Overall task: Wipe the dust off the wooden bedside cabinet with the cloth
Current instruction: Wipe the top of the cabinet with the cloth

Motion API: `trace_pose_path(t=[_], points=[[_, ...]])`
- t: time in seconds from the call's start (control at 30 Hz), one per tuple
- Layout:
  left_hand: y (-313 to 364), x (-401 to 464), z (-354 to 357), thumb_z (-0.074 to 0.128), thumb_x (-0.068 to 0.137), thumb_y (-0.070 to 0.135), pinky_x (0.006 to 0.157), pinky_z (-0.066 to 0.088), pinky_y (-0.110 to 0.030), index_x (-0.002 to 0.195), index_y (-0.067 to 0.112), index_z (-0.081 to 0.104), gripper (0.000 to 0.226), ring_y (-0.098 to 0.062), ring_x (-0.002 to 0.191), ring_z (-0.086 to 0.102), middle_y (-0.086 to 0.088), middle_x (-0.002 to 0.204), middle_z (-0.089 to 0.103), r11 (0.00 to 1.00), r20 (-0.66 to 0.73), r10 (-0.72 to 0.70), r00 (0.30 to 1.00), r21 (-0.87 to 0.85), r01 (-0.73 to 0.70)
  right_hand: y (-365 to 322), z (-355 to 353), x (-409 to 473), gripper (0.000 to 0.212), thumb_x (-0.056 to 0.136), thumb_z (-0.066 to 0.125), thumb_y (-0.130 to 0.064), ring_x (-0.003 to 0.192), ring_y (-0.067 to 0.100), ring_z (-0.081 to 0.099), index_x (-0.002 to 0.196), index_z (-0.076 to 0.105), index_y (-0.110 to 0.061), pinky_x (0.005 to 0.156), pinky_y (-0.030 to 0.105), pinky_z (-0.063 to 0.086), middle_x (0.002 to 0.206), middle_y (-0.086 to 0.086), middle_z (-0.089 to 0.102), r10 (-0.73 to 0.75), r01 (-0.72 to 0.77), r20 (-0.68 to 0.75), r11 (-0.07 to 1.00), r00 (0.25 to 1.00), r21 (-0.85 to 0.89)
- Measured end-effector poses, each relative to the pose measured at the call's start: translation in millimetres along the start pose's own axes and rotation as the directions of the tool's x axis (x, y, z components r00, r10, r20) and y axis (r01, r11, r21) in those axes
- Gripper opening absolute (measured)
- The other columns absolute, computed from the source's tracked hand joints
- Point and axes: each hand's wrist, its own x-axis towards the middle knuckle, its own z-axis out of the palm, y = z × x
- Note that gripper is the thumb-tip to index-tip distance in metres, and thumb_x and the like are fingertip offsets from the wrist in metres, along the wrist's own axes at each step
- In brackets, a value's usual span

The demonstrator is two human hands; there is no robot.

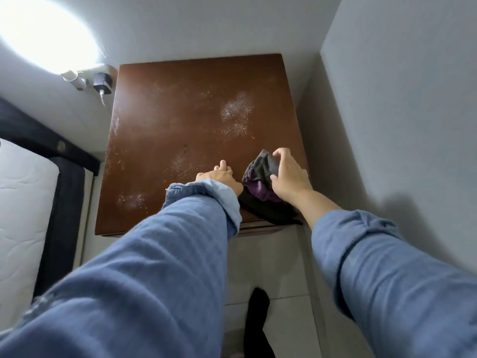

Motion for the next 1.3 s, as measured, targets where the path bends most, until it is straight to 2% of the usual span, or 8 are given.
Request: trace_pose_path(t=[0.2,0.37,0.5,0.73,0.93,1.07,1.17,1.3], points=[[5.2,-3.5,-1.4,0.036,0.085,0.042,0.105,0.031,-0.042,0.150,0.022,0.017,0.070,-0.017,0.142,0.027,0.005,0.160,0.011,0.997,0.023,-0.066,0.998,-0.034,0.066,-9.9,-10.0,-8.1,0.044,0.081,0.050,0.001,0.100,0.033,0.057,0.122,0.047,-0.014,0.083,0.040,0.041,0.120,0.007,0.057,-0.302,0.294,-0.112,0.952,0.947,-0.082],[-1.7,-6.5,-0.2,0.030,0.092,0.028,0.115,0.019,-0.044,0.153,0.025,0.004,0.066,-0.017,0.146,0.018,0.005,0.161,0.000,0.994,0.054,-0.037,0.998,-0.098,0.042,14.8,26.0,-35.3,0.034,0.074,0.062,-0.023,0.095,0.032,0.053,0.106,0.062,-0.015,0.073,0.044,0.050,0.102,0.008,0.060,-0.532,0.469,-0.118,0.814,0.838,-0.342],[-6.6,-2.8,0.1,0.027,0.094,0.025,0.116,0.017,-0.043,0.153,0.027,0.006,0.063,-0.017,0.145,0.020,0.006,0.161,0.002,0.993,0.044,-0.019,0.999,-0.113,0.024,27.2,38.7,-30.2,0.053,0.068,0.071,-0.042,0.102,0.030,0.045,0.114,0.058,-0.018,0.079,0.041,0.048,0.120,0.009,0.055,-0.513,0.419,-0.108,0.790,0.852,-0.446],[-8.6,-0.7,-2.6,0.027,0.091,0.028,0.115,0.017,-0.044,0.153,0.024,0.007,0.066,-0.017,0.145,0.020,0.004,0.161,0.005,0.992,0.081,0.007,0.997,-0.129,0.004,40.7,44.0,-26.8,0.042,0.073,0.059,-0.015,0.088,0.030,0.057,0.114,0.066,-0.012,0.079,0.040,0.054,0.119,0.005,0.066,-0.626,0.518,-0.103,0.717,0.773,-0.466],[-1.0,-3.9,-30.2,0.034,0.092,0.028,0.100,0.029,-0.040,0.113,0.017,0.060,0.035,-0.024,0.110,0.056,-0.005,0.122,0.063,1.000,-0.152,0.026,0.988,-0.009,-0.028,0.9,-6.9,11.9,0.047,0.079,0.052,-0.008,0.107,0.030,0.059,0.125,0.055,-0.019,0.087,0.033,0.047,0.119,0.007,0.064,-0.062,0.060,0.031,0.996,0.998,0.071],[1.8,14.6,-55.0,0.037,0.090,0.023,0.106,0.027,-0.041,0.139,0.018,0.041,0.050,-0.026,0.123,0.051,-0.004,0.137,0.054,0.994,-0.190,0.047,0.981,-0.088,-0.065,-24.5,-58.4,47.2,0.014,0.085,0.045,-0.012,0.066,0.020,0.050,0.079,0.058,-0.010,0.061,0.027,0.040,0.073,0.005,0.053,0.295,-0.413,0.290,0.685,0.911,0.601],[2.4,44.3,-76.8,0.039,0.089,0.025,0.112,0.023,-0.044,0.147,0.018,0.027,0.060,-0.023,0.134,0.040,0.000,0.151,0.038,0.989,-0.244,0.064,0.968,-0.114,-0.094,-32.3,-93.1,88.2,0.027,0.088,0.051,-0.030,0.062,0.023,0.059,0.080,0.062,-0.008,0.068,0.028,0.049,0.068,0.010,0.062,0.185,-0.497,0.461,0.342,0.868,0.798],[4.6,81.1,-99.3,0.038,0.093,0.034,0.118,0.007,-0.048,0.153,0.018,0.008,0.069,-0.015,0.147,0.010,0.002,0.161,0.008,0.991,-0.265,0.070,0.962,-0.092,-0.097,-43.6,-104.3,153.3,0.041,0.084,0.067,-0.027,0.076,0.023,0.066,0.119,0.060,-0.007,0.079,0.033,0.055,0.088,0.008,0.068,0.192,-0.372,0.318,0.469,0.928,0.801]])
